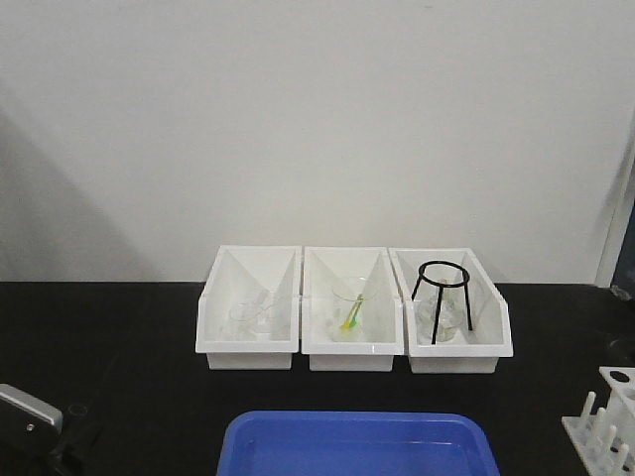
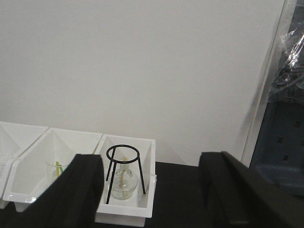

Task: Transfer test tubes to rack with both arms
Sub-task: 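Lift the test tube up out of the beaker with the left gripper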

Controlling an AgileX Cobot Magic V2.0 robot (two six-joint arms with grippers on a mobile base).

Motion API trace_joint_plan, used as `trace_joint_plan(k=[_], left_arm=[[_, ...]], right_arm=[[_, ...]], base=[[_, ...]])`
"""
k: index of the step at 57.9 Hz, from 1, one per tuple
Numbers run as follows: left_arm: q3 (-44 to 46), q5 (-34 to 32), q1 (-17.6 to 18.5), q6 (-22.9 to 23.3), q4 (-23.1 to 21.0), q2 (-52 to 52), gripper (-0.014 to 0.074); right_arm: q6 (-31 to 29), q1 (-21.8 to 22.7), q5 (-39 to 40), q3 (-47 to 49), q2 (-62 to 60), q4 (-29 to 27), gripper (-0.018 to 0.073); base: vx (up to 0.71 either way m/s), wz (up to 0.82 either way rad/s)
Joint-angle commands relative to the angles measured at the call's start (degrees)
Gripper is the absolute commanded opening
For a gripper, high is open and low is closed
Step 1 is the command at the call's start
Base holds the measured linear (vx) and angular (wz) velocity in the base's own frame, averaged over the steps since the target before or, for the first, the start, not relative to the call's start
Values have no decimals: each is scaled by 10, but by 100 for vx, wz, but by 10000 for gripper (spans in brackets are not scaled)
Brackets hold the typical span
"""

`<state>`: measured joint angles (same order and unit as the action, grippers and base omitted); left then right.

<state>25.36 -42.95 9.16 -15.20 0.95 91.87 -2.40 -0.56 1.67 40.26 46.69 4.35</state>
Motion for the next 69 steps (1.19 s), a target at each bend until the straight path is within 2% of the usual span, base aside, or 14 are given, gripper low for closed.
trace_joint_plan(k=[1,15,27,36,46,53,59,69], left_arm=[[14,-50,4,3,-5,-21,-22],[14,-37,4,3,-6,-98,-20],[15,33,4,5,-6,-218,-20],[43,137,4,25,-6,-308,-20],[128,308,4,103,-6,-373,-20],[190,379,10,145,-6,-376,-20],[224,394,28,146,-6,-369,-20],[248,376,86,145,-6,-340,-20]], right_arm=[[-2,1,46,20,-2,1,477],[-2,1,46,20,-2,1,477],[-2,1,47,20,-2,1,477],[-2,1,48,20,-2,1,477],[-1,1,40,20,-2,1,477],[-1,1,17,20,-2,1,477],[-1,1,-11,20,-2,1,477],[-1,1,-51,20,8,-6,478]], base=[[0,0],[0,0],[0,0],[0,0],[0,0],[0,0],[0,0],[0,0]])
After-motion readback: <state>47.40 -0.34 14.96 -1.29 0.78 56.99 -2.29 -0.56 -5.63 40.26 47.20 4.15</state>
